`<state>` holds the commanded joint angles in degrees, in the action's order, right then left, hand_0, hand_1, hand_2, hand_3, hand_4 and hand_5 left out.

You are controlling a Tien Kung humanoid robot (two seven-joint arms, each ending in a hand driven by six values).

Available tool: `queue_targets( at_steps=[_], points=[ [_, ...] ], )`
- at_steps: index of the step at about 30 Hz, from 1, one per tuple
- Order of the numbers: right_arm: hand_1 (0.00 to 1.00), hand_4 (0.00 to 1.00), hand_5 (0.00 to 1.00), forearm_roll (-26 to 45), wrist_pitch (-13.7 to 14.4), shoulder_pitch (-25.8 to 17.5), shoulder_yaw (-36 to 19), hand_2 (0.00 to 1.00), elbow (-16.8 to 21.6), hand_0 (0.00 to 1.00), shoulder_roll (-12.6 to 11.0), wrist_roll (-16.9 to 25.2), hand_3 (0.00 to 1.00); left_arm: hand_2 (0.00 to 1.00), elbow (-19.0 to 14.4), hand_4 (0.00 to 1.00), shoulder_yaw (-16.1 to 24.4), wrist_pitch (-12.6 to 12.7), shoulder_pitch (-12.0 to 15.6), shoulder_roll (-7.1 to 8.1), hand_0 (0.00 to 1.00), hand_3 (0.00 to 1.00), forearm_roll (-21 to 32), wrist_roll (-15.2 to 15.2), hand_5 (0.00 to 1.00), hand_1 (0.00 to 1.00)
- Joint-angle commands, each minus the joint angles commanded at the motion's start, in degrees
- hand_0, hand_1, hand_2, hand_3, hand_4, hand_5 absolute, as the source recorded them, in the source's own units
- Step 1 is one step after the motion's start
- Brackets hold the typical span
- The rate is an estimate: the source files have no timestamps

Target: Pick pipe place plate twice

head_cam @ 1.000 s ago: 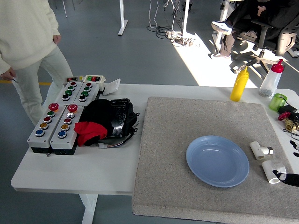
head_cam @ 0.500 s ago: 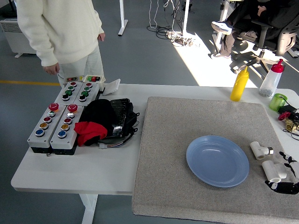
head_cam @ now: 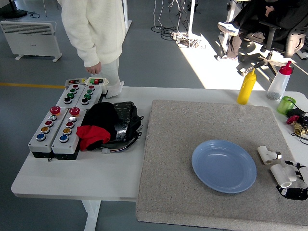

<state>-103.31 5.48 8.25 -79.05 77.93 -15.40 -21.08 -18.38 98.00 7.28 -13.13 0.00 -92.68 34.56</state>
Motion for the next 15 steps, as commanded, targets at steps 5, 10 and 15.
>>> queue_targets(
  at_steps=[5, 10, 15],
  points=[
    [0.671, 0.546, 0.103, 0.56, -1.08, 0.4, 0.39, 0.694, -0.36, 0.639, 0.1, 0.85, 0.729, 0.688, -0.01, 0.335, -0.22, 0.12, -0.15, 0.0, 0.675, 0.63, 0.33, 0.08, 0.998, 0.666],
    [0.587, 0.419, 0.046, -0.28, -0.85, 0.63, 0.26, 0.622, -0.78, 0.521, 0.14, 1.16, 0.669, 0.688, 0.02, 0.335, -0.22, 0.11, -0.25, 0.0, 0.674, 0.631, 0.33, 0.03, 0.998, 0.665],
    [0.524, 0.357, 0.008, -1.4, 0.16, 0.54, -0.47, 0.578, -0.67, 0.432, 0.04, 2.43, 0.601, 0.686, 0.09, 0.335, -0.07, 0.16, -0.37, 0.0, 0.674, 0.63, 0.34, -0.18, 0.998, 0.665]
  ],
)
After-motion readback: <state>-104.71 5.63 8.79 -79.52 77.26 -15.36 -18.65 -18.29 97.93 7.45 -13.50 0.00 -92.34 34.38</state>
